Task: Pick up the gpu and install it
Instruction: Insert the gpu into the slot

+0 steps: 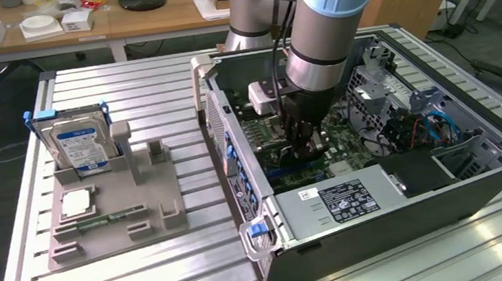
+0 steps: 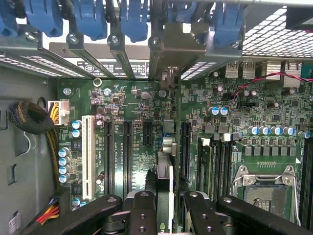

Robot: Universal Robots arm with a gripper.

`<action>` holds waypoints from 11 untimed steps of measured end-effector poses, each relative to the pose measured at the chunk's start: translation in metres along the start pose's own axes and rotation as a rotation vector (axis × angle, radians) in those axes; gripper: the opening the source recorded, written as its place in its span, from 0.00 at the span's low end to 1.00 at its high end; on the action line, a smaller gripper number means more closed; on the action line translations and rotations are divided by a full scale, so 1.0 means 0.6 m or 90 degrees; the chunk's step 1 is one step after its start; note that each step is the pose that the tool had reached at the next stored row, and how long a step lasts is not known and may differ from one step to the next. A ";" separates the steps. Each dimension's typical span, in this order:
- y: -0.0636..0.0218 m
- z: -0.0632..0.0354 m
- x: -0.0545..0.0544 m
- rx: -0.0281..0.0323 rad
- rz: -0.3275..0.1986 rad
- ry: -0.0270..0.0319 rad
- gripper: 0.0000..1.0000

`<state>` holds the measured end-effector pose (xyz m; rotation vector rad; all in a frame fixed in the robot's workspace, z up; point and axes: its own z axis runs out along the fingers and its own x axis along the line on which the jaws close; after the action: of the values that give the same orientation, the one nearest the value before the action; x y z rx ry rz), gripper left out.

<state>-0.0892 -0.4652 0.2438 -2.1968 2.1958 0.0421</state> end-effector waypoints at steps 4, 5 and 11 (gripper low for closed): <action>0.000 0.001 0.000 0.0000 0.000 0.0000 0.26; 0.000 0.002 0.000 0.0000 0.000 0.0000 0.26; 0.000 0.001 0.000 0.0001 0.000 -0.0002 0.26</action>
<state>-0.0893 -0.4653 0.2431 -2.1965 2.1955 0.0423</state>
